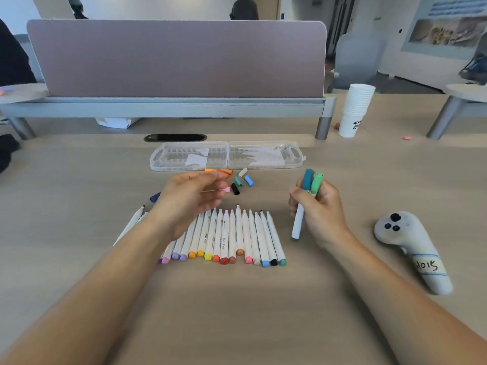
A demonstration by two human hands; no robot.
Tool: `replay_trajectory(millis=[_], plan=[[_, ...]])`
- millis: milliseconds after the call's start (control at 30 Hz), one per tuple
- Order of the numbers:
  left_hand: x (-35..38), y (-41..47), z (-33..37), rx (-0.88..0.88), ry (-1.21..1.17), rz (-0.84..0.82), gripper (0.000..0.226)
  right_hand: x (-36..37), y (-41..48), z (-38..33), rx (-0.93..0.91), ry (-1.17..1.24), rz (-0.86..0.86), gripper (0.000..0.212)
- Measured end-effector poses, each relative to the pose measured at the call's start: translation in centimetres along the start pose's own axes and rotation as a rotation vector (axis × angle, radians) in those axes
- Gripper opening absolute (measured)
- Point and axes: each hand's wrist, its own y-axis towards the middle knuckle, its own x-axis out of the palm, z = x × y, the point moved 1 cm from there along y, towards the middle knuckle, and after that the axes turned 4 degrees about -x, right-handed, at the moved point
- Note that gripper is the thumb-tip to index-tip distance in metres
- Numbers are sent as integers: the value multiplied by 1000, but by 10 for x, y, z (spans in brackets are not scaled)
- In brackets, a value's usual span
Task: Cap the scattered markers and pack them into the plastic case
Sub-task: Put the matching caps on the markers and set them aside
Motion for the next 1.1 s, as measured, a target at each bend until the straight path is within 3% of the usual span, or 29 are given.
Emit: replay_trajectory(millis=[233,367,467,533,600,733,833,967,1100], plan=[[-20,17,9,45,174,119,15,3,0,-5,121,6,-47,22],[-28,25,10,74,215,161,15,-3,3,-9,-14,-193,-95,27],[-25,29,5,84,313,167,24,-1,1,-4,-7,-103,-24,39],[-20,33,6,108,432,191,36,1,2,0,59,-130,-8,41],[-12,40,7,168,596,232,44,-1,3,2,93,-308,-42,41],[12,60,10,232,829,198,25,-8,3,-1,198,-746,-312,38],[31,80,13,243,1047,176,17,-5,-3,-5,267,-940,-465,39],[45,108,10,154,1391,224,29,-2,-6,-7,300,-1026,-467,41],[53,126,-2,55,1632,236,42,-5,-6,-6,310,-1051,-413,29]])
